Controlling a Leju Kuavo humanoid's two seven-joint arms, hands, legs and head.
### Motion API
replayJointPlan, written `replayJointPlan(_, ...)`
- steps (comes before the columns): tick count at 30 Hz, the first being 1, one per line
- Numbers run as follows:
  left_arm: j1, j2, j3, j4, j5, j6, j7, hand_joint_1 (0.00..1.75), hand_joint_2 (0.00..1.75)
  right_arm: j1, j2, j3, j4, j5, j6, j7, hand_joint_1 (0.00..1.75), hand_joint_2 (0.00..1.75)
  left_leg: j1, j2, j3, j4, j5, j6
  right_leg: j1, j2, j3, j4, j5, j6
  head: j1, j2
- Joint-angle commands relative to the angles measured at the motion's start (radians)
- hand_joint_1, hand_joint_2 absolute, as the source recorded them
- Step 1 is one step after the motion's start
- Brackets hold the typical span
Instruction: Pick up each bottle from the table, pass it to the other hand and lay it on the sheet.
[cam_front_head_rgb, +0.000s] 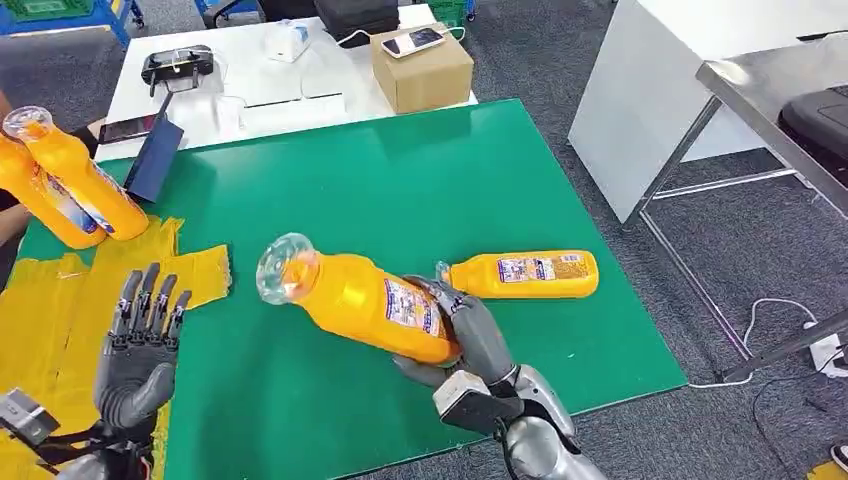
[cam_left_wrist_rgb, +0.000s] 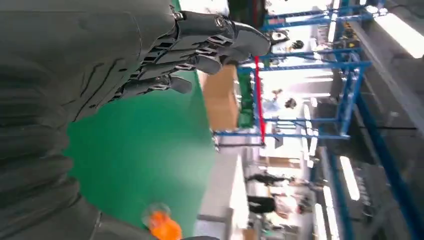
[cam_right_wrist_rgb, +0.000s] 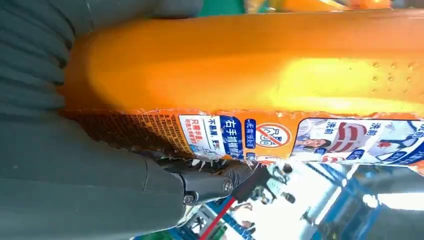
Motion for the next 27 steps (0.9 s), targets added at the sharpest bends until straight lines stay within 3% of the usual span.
replayJointPlan(1,0.021,-0.086,-0.187,-0.101,-0.026,0.071,-0.006,0.00,1.75,-0.031,0.110,-0.033,0.063,-0.013,-0.008,0.012,1.75,1.75,0.001,-0.005,0.001,0.000,0.000,-0.001,0.000,0.001,0.002,0.000,-0.001,-0.002,0.000,0.000)
replayJointPlan(10,0.018,-0.072,-0.186,-0.095,-0.018,0.075,-0.009,0.00,1.75,-0.029,0.105,-0.035,0.058,-0.013,-0.009,0.013,1.75,1.75,0.001,-0.004,0.003,0.000,-0.001,-0.001,0.001,0.003,0.004,-0.001,-0.001,-0.001,0.000,0.000)
replayJointPlan(12,0.018,-0.072,-0.186,-0.095,-0.018,0.075,-0.009,0.00,1.75,-0.029,0.105,-0.035,0.058,-0.013,-0.009,0.013,1.75,1.75,0.003,-0.009,0.010,0.002,-0.005,-0.002,0.001,0.007,0.011,0.001,-0.005,-0.004,0.000,0.000)
replayJointPlan(15,0.018,-0.072,-0.186,-0.095,-0.018,0.075,-0.009,0.00,1.75,-0.029,0.105,-0.035,0.058,-0.013,-0.009,0.013,1.75,1.75,0.001,-0.003,0.003,0.000,-0.001,-0.001,0.000,0.003,0.003,0.000,-0.001,-0.001,0.000,0.000)
replayJointPlan(21,0.018,-0.072,-0.186,-0.095,-0.018,0.075,-0.009,0.00,1.75,-0.029,0.105,-0.035,0.058,-0.013,-0.009,0.013,1.75,1.75,0.001,-0.003,0.002,0.000,-0.001,-0.001,0.000,0.003,0.003,0.000,-0.001,-0.001,0.000,0.000)
replayJointPlan(22,0.018,-0.072,-0.186,-0.095,-0.018,0.075,-0.009,0.00,1.75,-0.029,0.105,-0.035,0.058,-0.013,-0.009,0.013,1.75,1.75,0.003,-0.007,0.008,0.002,-0.004,-0.001,0.001,0.007,0.009,0.001,-0.003,-0.003,0.000,0.000)
replayJointPlan(27,0.017,-0.071,-0.212,-0.097,-0.011,0.058,-0.014,0.00,1.75,-0.035,0.118,-0.038,0.075,-0.013,-0.009,0.015,1.75,1.75,0.001,-0.003,0.002,-0.001,0.000,-0.001,0.000,0.002,0.003,-0.001,-0.001,-0.001,0.000,0.000)
